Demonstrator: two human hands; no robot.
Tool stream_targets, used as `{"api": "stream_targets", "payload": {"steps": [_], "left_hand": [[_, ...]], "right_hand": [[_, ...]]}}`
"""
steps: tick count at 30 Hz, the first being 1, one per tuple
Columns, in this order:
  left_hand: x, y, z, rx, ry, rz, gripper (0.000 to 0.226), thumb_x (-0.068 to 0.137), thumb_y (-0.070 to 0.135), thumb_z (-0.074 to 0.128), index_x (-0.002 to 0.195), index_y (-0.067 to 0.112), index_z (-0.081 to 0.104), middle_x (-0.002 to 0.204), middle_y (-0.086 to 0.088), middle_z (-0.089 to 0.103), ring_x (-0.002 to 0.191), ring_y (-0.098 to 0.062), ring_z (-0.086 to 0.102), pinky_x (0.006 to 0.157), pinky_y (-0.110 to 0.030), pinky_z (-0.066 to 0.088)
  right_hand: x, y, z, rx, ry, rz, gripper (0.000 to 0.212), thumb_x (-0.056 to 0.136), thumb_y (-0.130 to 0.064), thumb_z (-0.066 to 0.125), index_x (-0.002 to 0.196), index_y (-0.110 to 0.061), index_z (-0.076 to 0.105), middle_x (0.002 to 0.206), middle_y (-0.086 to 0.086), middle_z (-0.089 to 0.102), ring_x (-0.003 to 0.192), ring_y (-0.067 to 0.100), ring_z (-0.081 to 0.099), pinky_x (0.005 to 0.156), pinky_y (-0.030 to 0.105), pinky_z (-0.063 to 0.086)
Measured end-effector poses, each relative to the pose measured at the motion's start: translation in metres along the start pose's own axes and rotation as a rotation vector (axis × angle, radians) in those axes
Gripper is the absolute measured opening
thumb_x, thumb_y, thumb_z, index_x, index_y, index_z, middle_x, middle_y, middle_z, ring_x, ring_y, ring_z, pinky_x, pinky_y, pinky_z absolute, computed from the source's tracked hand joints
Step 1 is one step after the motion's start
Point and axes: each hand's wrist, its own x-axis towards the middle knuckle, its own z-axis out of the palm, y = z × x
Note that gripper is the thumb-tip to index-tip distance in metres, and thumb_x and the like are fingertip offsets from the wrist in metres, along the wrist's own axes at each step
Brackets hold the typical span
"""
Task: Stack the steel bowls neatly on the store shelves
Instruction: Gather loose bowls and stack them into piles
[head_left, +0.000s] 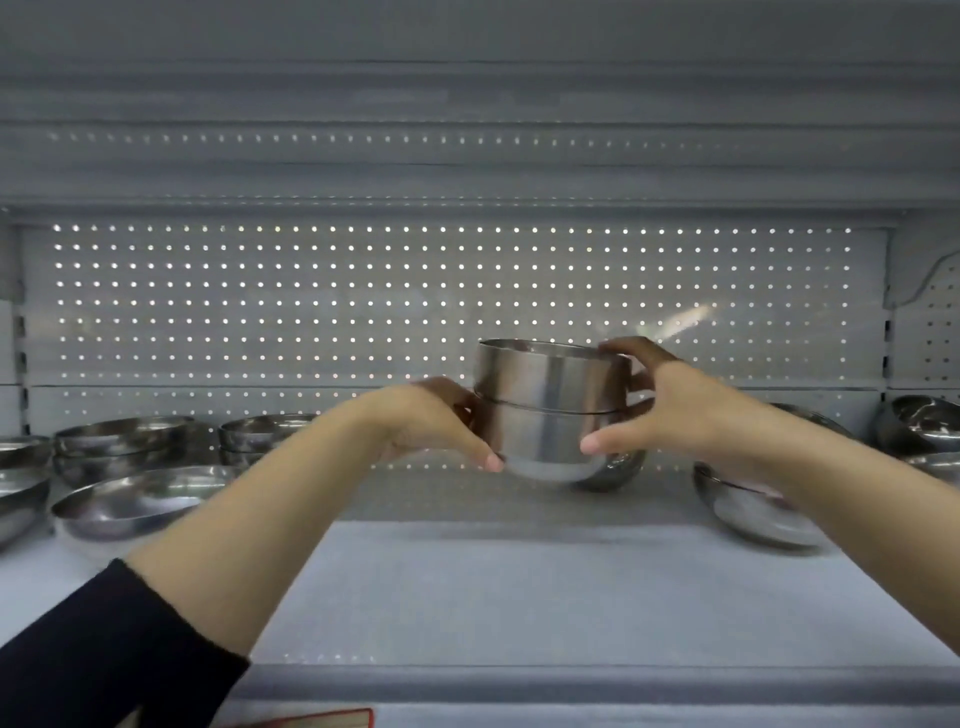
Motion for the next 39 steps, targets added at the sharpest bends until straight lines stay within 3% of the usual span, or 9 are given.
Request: {"api": "stream_targets", "payload": {"steps": [4, 9, 16, 20, 26, 30, 32, 36, 39], "left_hand": [[0.012, -0.016, -0.038, -0.04, 0.113, -0.084, 0.043, 0.069, -0.004, 0.075, 0.11, 0.003, 0.062, 0.11, -0.005, 0.068, 0.099, -0.012, 0.06, 0.079, -0.012, 0.044], [0.042, -0.063, -0.04, -0.22, 0.211, -0.19, 0.037, 0.067, -0.018, 0.068, 0.103, -0.011, 0.063, 0.107, -0.016, 0.068, 0.106, -0.026, 0.062, 0.095, -0.026, 0.047], [0.057, -0.101, -0.037, -0.258, 0.207, -0.272, 0.035, 0.063, -0.012, 0.073, 0.097, -0.006, 0.067, 0.099, -0.016, 0.071, 0.097, -0.026, 0.067, 0.079, -0.027, 0.054], [0.057, -0.114, -0.033, -0.269, 0.146, -0.304, 0.046, 0.065, -0.017, 0.07, 0.11, -0.007, 0.063, 0.114, -0.015, 0.068, 0.11, -0.024, 0.062, 0.101, -0.032, 0.047], [0.065, -0.124, -0.029, -0.237, 0.203, -0.327, 0.047, 0.06, -0.02, 0.069, 0.107, -0.011, 0.063, 0.11, -0.02, 0.068, 0.109, -0.031, 0.062, 0.102, -0.04, 0.047], [0.07, -0.125, -0.026, -0.023, 0.26, -0.379, 0.045, 0.058, -0.008, 0.076, 0.1, -0.012, 0.062, 0.103, -0.022, 0.067, 0.102, -0.034, 0.063, 0.095, -0.044, 0.05], [0.064, -0.119, -0.026, 0.177, 0.289, -0.412, 0.037, 0.061, 0.003, 0.078, 0.093, -0.006, 0.062, 0.092, -0.016, 0.066, 0.094, -0.03, 0.065, 0.086, -0.034, 0.054], [0.032, -0.068, -0.035, 0.64, 0.379, -0.442, 0.028, 0.067, 0.019, 0.076, 0.089, 0.007, 0.063, 0.101, -0.011, 0.069, 0.097, -0.025, 0.065, 0.078, -0.029, 0.051], [0.018, -0.016, -0.026, 0.742, 0.416, -0.359, 0.021, 0.073, 0.028, 0.072, 0.083, 0.011, 0.065, 0.097, -0.008, 0.07, 0.094, -0.024, 0.067, 0.079, -0.028, 0.052]], "right_hand": [[0.056, -0.012, 0.036, 0.111, -0.049, -0.079, 0.082, 0.056, -0.011, 0.089, 0.119, -0.037, 0.043, 0.1, -0.014, 0.055, 0.087, 0.006, 0.062, 0.057, 0.012, 0.05], [0.106, 0.008, 0.074, 0.14, -0.187, -0.061, 0.095, 0.061, -0.003, 0.085, 0.138, -0.025, 0.033, 0.125, 0.001, 0.05, 0.112, 0.023, 0.055, 0.091, 0.038, 0.05], [0.129, 0.043, 0.107, 0.205, -0.259, 0.016, 0.112, 0.061, -0.004, 0.086, 0.147, -0.027, 0.018, 0.134, 0.001, 0.045, 0.111, 0.017, 0.052, 0.094, 0.032, 0.045], [0.125, 0.053, 0.121, 0.216, -0.26, 0.063, 0.12, 0.063, -0.009, 0.086, 0.15, -0.03, 0.007, 0.139, 0.002, 0.045, 0.12, 0.018, 0.048, 0.102, 0.035, 0.041], [0.123, 0.053, 0.13, 0.259, -0.234, 0.076, 0.113, 0.068, -0.006, 0.083, 0.151, -0.027, 0.009, 0.127, -0.001, 0.05, 0.099, 0.011, 0.058, 0.064, 0.01, 0.049], [0.119, 0.051, 0.132, 0.271, -0.248, 0.09, 0.104, 0.072, -0.006, 0.079, 0.15, -0.023, 0.013, 0.122, -0.001, 0.05, 0.094, 0.011, 0.06, 0.074, 0.02, 0.053], [0.116, 0.043, 0.123, 0.205, -0.237, 0.089, 0.096, 0.074, -0.011, 0.079, 0.148, -0.023, 0.019, 0.126, -0.001, 0.05, 0.1, 0.015, 0.06, 0.08, 0.029, 0.052], [0.107, 0.017, 0.068, 0.094, -0.097, 0.051, 0.073, 0.077, -0.019, 0.077, 0.139, -0.02, 0.038, 0.126, 0.009, 0.056, 0.098, 0.02, 0.062, 0.088, 0.031, 0.051], [0.088, 0.0, 0.014, 0.057, -0.014, -0.029, 0.058, 0.076, -0.02, 0.077, 0.126, -0.025, 0.049, 0.116, 0.002, 0.062, 0.099, 0.017, 0.064, 0.084, 0.03, 0.052]]}}
